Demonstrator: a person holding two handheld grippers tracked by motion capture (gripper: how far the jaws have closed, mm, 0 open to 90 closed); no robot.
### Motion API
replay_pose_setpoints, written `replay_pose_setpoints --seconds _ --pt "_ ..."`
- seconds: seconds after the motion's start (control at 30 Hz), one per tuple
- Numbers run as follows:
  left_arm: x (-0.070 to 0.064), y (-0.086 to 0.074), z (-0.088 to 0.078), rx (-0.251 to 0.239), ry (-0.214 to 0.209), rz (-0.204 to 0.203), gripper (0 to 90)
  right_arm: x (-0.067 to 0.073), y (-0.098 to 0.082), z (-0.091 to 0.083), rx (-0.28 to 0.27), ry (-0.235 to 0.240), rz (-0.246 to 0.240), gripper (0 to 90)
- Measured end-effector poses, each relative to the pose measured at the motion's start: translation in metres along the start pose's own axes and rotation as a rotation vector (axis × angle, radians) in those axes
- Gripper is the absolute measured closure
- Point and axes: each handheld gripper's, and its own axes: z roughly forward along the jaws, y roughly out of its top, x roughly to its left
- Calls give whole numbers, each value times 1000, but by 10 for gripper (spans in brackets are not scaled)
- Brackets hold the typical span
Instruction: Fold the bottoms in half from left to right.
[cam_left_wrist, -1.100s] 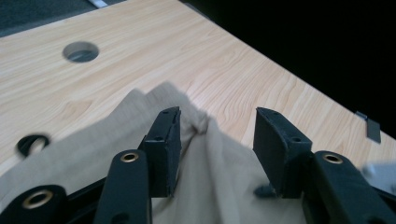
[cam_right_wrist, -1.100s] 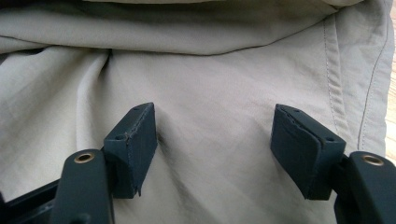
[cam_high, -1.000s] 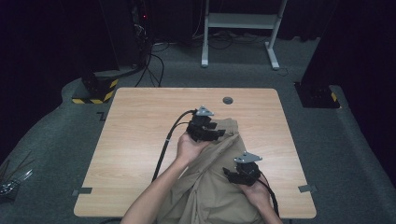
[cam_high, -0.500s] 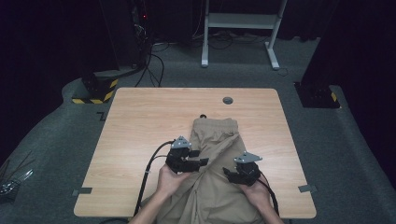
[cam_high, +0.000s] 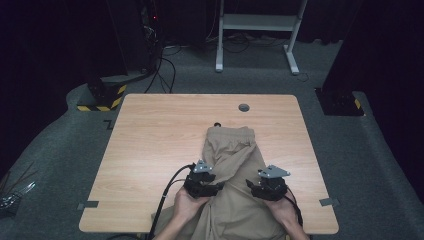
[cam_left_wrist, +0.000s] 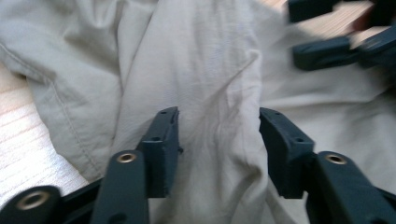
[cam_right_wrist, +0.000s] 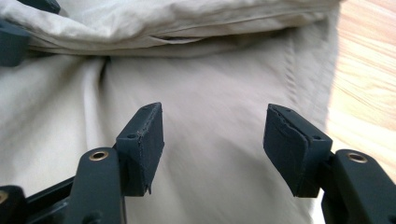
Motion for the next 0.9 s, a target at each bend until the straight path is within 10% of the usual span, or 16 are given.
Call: replay_pose_setpoints --seconds 0.43,0.63,0.9 --pt "12 4 11 35 143 24 798 -12 -12 7 41 7 62 388" --pt "21 9 11 59 210 62 834 -10 -2 17 46 20 50 388" --pt "49 19 13 48 246 13 845 -12 20 40 72 35 40 386"
